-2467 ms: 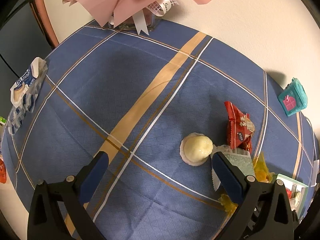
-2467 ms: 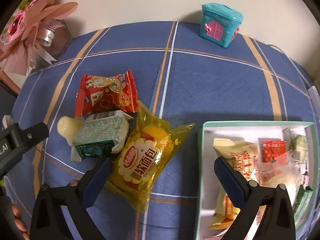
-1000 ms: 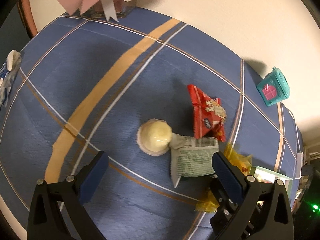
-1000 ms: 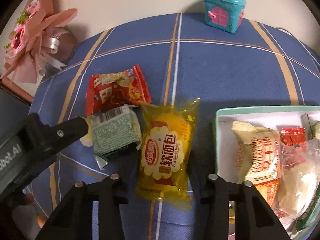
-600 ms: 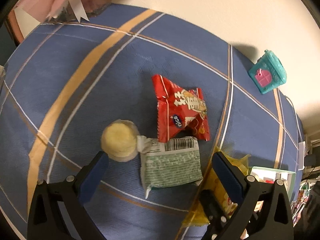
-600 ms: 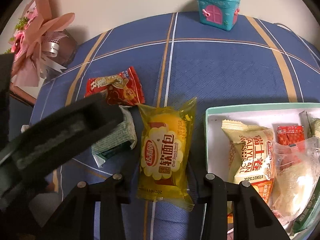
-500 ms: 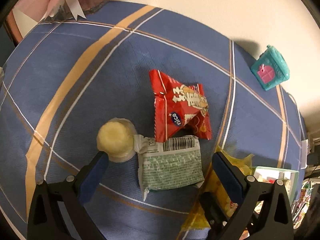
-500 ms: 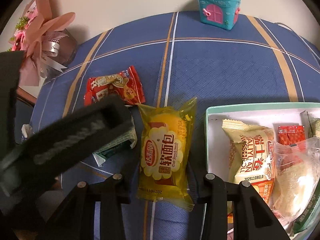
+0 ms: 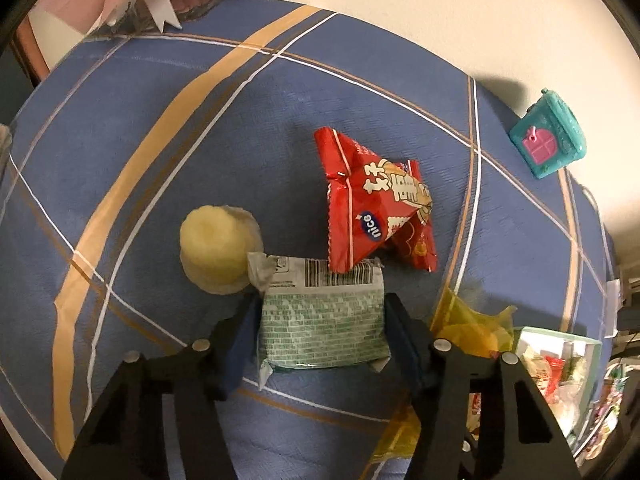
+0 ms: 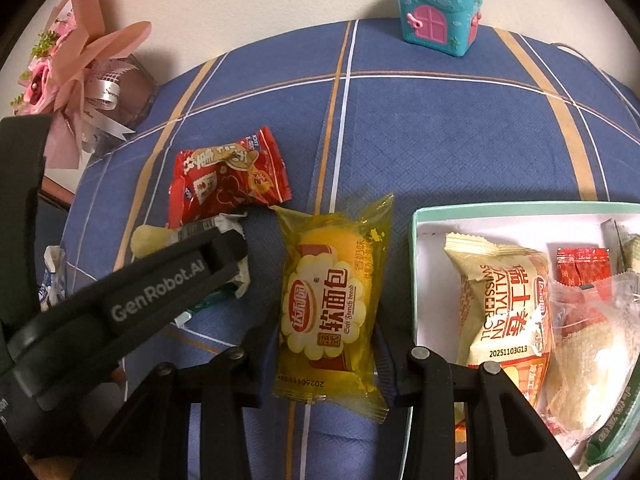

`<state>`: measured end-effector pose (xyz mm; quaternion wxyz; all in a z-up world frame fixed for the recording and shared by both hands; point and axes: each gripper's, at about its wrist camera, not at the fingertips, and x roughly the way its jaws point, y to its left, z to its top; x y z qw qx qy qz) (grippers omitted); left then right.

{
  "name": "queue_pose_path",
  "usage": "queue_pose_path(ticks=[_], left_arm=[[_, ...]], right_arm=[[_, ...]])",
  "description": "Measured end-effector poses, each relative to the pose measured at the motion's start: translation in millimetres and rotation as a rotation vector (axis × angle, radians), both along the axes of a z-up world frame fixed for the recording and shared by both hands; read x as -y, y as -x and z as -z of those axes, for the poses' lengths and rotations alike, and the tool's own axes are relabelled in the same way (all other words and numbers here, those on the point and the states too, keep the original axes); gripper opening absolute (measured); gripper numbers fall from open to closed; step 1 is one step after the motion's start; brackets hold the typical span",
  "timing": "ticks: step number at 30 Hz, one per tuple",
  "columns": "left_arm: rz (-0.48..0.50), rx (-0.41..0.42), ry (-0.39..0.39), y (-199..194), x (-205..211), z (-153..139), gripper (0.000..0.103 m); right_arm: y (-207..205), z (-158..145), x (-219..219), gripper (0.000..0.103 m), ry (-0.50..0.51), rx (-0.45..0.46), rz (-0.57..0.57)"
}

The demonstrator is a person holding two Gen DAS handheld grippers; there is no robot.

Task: Organize snacks
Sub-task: 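Carry green biscuit packet with left tool while right tool carries yellow bread bag to tray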

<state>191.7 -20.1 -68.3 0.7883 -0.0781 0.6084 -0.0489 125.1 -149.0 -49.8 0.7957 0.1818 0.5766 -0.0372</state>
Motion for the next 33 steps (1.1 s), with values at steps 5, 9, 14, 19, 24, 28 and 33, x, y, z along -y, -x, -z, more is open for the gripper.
queue_pose_path(ticks=[5, 9, 14, 19, 24, 28, 33], left_arm=[[-0.02, -0.007, 0.02, 8.0, -10.4, -3.5, 0.06], [-0.027, -0.004, 0.026, 19.2, -18.2, -11.3, 0.06], [-0.034, 0.011, 0.022, 31.9, -22.1, -23.7, 0.06], [-0.034, 0.027, 0.024, 50.1, -24.6, -39.1, 0.06], [-0.019, 0.042, 0.029, 68.0, -22.2, -51.2, 0.06], [0.01, 0.065, 0.049, 82.1, -12.2, -63.2, 0.06], [0.071, 0.107, 0.071, 104.4, 7.8, -81.0, 0.06]], right_arm=[[4.4, -4.7, -1.0, 0.043, 0.001, -0.002, -0.001], [8.2, -15.9, 0.1, 0.043, 0.008, 0.017, 0.006], [16.3, -30.4, 4.4, 0.043, 0.004, 0.04, 0.019], [29.8, -46.1, 7.7, 0.043, 0.005, 0.062, 0.032], [47.8, -54.0, 13.9, 0.043, 0.001, 0.069, 0.051], [66.5, -60.9, 21.1, 0.043, 0.025, 0.066, 0.066], [89.7, -77.0, 37.6, 0.043, 0.035, 0.087, 0.107]])
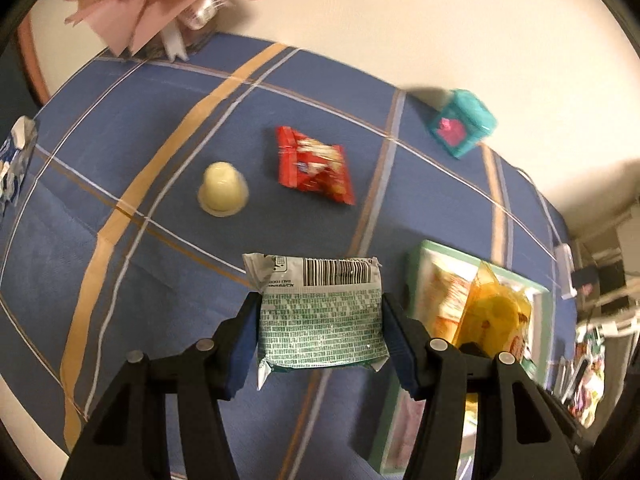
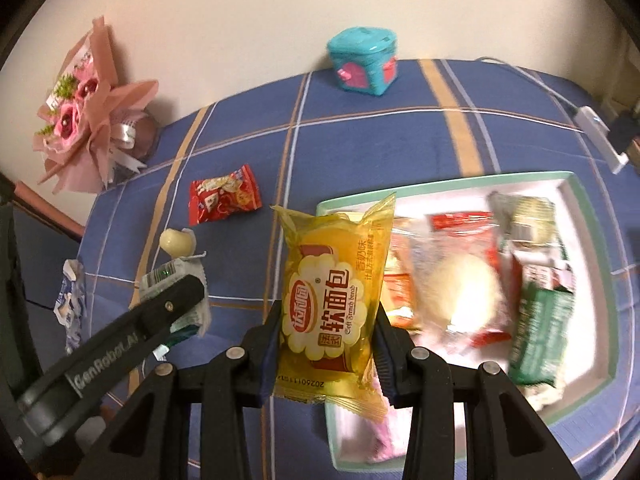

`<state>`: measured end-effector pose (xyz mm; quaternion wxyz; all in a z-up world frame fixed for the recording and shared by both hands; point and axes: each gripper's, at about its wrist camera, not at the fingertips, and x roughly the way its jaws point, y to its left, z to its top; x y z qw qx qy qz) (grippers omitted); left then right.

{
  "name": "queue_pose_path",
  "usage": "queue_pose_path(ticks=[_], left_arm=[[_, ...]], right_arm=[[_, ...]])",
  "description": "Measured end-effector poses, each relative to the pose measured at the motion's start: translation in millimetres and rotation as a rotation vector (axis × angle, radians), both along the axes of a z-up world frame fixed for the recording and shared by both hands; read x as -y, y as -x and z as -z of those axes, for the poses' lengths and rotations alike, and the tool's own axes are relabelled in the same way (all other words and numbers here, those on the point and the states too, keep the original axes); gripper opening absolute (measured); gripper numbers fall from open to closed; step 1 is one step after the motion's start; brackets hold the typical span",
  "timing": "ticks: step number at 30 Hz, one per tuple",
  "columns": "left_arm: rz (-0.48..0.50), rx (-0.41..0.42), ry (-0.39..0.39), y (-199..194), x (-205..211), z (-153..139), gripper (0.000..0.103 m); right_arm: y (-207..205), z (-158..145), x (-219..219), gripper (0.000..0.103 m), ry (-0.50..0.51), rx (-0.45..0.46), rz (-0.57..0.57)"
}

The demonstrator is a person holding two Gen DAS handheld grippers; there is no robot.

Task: Organize snacks
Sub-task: 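Carry green biscuit packet with left tool while right tool carries yellow bread bag to tray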

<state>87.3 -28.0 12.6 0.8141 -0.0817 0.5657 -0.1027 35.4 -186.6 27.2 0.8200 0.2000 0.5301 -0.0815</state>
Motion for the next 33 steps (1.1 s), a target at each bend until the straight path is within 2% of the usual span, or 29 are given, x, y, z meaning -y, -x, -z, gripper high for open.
queue_pose_path(ticks=[5, 9, 11, 18, 25, 33], left_arm=[[0.082, 0.007, 0.009, 25.1, 23.9, -4.8, 0.06], [0.141, -0.029, 0.077, 39.0, 40.4, -1.4, 0.06], [0.16, -0.044, 0.085, 44.6, 47.6, 0.4, 0.06], [0.289, -0.056, 0.059, 70.6, 94.9, 3.9, 0.06], [0.417, -0.076, -0.007, 92.9, 137.2, 19.1, 0.06], [0.426, -0.116, -0.057, 96.1, 147.6, 38.3, 0.061]], right_arm=[[23.7, -10.8, 19.0, 0.043, 0.039, 0.0, 0.064], [41.1, -11.2, 38.6, 0.043, 0.052, -0.014, 0.117], [50.7, -11.2, 52.1, 0.043, 0.058, -0.025, 0.146], [71.2, -4.7, 99.4, 0.043, 0.075, -0.072, 0.265], [85.9, 9.1, 133.7, 0.043, 0.051, -0.138, 0.348], [85.5, 20.1, 141.3, 0.043, 0.07, -0.189, 0.362]])
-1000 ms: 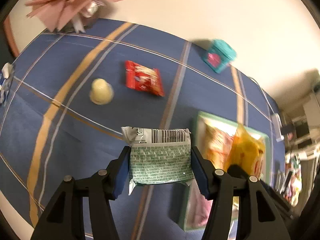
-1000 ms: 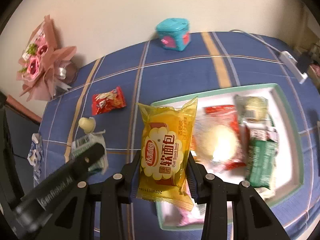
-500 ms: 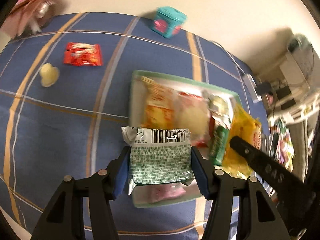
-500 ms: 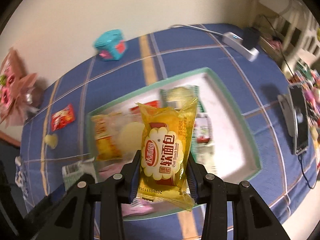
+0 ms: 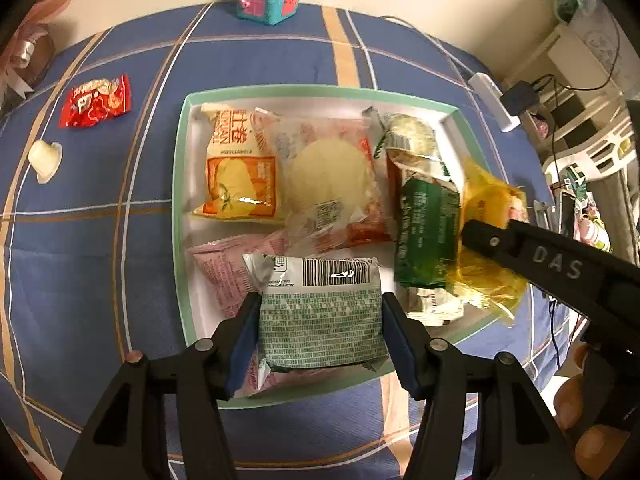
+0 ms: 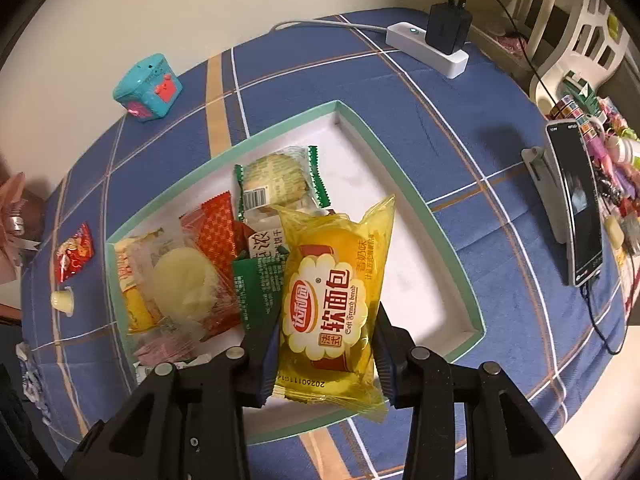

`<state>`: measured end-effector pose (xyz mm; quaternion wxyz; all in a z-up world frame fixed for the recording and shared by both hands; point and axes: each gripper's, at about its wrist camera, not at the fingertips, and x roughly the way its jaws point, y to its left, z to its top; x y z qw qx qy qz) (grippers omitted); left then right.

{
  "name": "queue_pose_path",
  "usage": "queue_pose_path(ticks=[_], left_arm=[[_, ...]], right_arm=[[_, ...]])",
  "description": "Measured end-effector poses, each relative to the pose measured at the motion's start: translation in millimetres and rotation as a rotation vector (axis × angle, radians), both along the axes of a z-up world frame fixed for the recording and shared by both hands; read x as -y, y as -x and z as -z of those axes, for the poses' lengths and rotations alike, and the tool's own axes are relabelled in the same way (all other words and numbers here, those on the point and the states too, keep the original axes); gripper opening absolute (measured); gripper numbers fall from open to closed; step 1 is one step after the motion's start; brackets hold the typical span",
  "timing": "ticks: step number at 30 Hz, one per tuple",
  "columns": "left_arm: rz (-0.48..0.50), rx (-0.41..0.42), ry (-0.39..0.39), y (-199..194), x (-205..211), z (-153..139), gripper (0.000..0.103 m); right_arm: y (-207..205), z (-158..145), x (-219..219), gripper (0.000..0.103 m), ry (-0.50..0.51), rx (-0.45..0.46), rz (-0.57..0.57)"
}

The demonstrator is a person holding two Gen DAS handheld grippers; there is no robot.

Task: Organize snacks
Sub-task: 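Carry green biscuit packet with left tool while right tool carries yellow bread bag to tray, then open left tool to drop biscuit packet while right tool releases bread bag in tray, then move both tools back from the tray to the pudding cup and red packet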

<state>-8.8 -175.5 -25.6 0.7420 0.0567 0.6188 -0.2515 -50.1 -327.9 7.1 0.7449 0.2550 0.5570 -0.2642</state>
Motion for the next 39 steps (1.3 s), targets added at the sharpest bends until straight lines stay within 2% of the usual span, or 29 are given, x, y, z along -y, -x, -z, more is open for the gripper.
queue_pose_path(ticks=[2, 5, 7, 12, 24, 25, 26, 28, 30, 32, 35, 39], left_arm=[[-0.007, -0.001, -0.007, -1.9, -1.5, 1.8, 0.063], [-0.018, 0.007, -0.019, -3.2, -3.5, 0.9, 0.071], [-0.026, 0.004, -0.024, -4.6, -4.3, 1.9, 0.075], [-0.036, 0.004, -0.04, -6.5, -6.0, 3.7, 0.077], [-0.07, 0.047, -0.072, -11.4, -19.3, -5.8, 0.078], [-0.074, 0.049, -0.074, -12.3, -18.8, -5.4, 0.082], [-0.079, 0.054, -0.079, -13.1, -20.1, -5.9, 0.091], [-0.089, 0.065, -0.084, -13.9, -22.0, -7.0, 0.093], [-0.096, 0.071, -0.085, -15.4, -23.2, -7.5, 0.093], [-0.106, 0.078, -0.091, -16.8, -25.3, -7.9, 0.097], [-0.125, 0.102, -0.114, -18.9, -29.7, -8.3, 0.102], [-0.158, 0.109, -0.122, -23.3, -38.4, -8.1, 0.103]], right_arm=[[-1.9, 1.4, 0.7, 0.046, 0.004, -0.009, 0.0], [-4.5, 4.7, 0.0, 0.067, 0.006, -0.037, -0.003], [-5.1, 6.0, -0.6, 0.07, 0.013, -0.052, -0.006], [-8.3, 8.2, -2.8, 0.08, 0.02, -0.069, -0.021], [-11.9, 6.2, -8.6, 0.083, 0.043, -0.079, -0.039], [-12.0, 5.0, -9.4, 0.083, 0.045, -0.075, -0.04], [-11.4, 4.0, -10.4, 0.083, 0.047, -0.074, -0.038], [-11.7, 1.5, -11.5, 0.085, 0.052, -0.067, -0.041], [-12.3, -0.4, -12.9, 0.097, 0.059, -0.06, -0.046], [-13.1, -1.5, -15.0, 0.103, 0.064, -0.054, -0.054], [-15.6, -1.4, -17.0, 0.103, 0.064, -0.051, -0.073], [-17.9, -1.3, -19.5, 0.103, 0.066, -0.049, -0.087]])
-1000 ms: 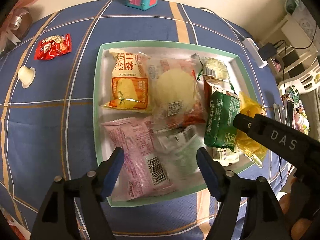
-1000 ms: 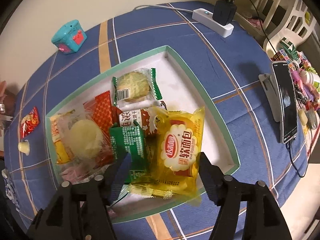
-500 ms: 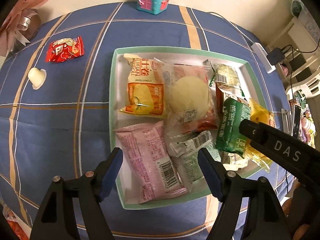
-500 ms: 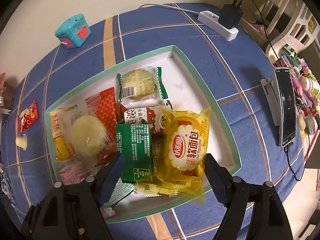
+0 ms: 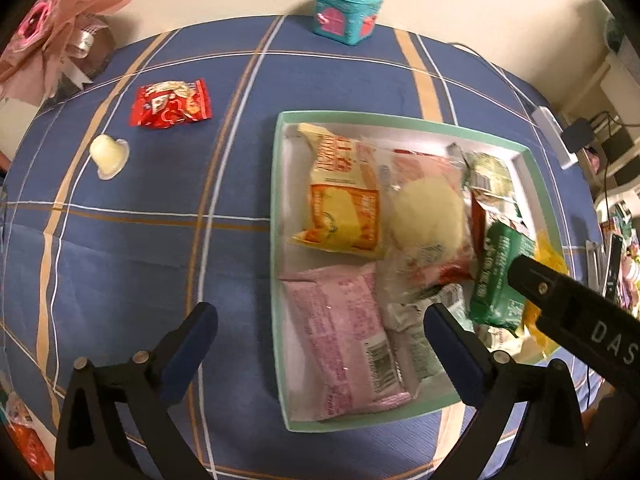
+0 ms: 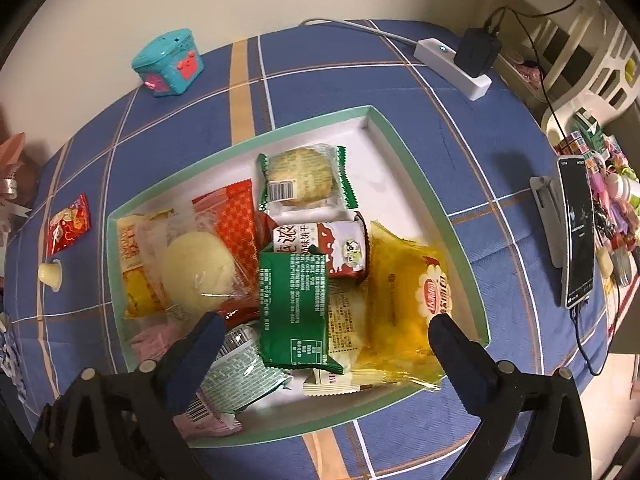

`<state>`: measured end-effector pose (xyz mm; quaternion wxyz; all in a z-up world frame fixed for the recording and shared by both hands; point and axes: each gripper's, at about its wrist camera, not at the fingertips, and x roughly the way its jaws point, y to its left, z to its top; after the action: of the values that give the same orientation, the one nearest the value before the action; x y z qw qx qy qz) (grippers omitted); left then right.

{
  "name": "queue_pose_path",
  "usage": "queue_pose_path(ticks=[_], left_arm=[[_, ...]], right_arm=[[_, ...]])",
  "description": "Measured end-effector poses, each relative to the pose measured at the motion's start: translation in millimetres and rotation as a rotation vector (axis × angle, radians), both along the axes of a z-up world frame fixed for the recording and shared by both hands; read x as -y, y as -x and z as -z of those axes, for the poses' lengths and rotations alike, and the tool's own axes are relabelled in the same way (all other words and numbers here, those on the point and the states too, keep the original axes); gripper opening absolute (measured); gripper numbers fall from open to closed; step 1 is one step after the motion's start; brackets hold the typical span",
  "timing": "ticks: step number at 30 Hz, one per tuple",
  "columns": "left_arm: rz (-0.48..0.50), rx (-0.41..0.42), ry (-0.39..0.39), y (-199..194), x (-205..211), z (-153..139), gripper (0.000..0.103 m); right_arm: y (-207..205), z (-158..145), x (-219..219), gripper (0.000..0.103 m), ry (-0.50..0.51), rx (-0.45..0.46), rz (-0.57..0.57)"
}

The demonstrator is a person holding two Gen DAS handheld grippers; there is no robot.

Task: Organize snacks
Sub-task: 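Move both tools back from the tray to the pudding cup and red packet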

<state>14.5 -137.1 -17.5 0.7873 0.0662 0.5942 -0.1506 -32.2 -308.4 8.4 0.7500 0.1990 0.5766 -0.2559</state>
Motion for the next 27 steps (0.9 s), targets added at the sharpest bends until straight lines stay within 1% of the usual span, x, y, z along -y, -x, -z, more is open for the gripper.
queue_pose_path(ticks=[7, 9, 13, 17, 23, 27], left_arm=[[-0.064, -0.011, 0.001, -11.1, -16.1, 2.3, 0.103], [-0.097, -0.022, 0.008, -17.3, -25.4, 3.4, 0.103], [-0.166, -0.019, 0.008, -28.7, -43.9, 2.7, 0.103], [-0.253, -0.013, 0.029, -41.2, -70.5, -1.1, 0.103], [-0.385, 0.022, 0.03, -57.4, -117.8, -9.3, 0.103], [-0.478, 0.052, 0.014, -65.3, -153.5, -13.7, 0.103]], right_arm=[[-2.1, -3.3, -9.0, 0.103, 0.016, 0.005, -0.019], [-4.2, -5.0, -13.4, 0.103, 0.021, 0.007, -0.031], [-10.5, -10.2, -27.0, 0.103, 0.028, 0.02, -0.069], [-16.2, -14.8, -41.8, 0.103, 0.035, 0.033, -0.108], [-25.1, -20.8, -68.0, 0.103, 0.047, 0.054, -0.179], [-31.3, -22.5, -83.6, 0.103, 0.046, 0.062, -0.207]])
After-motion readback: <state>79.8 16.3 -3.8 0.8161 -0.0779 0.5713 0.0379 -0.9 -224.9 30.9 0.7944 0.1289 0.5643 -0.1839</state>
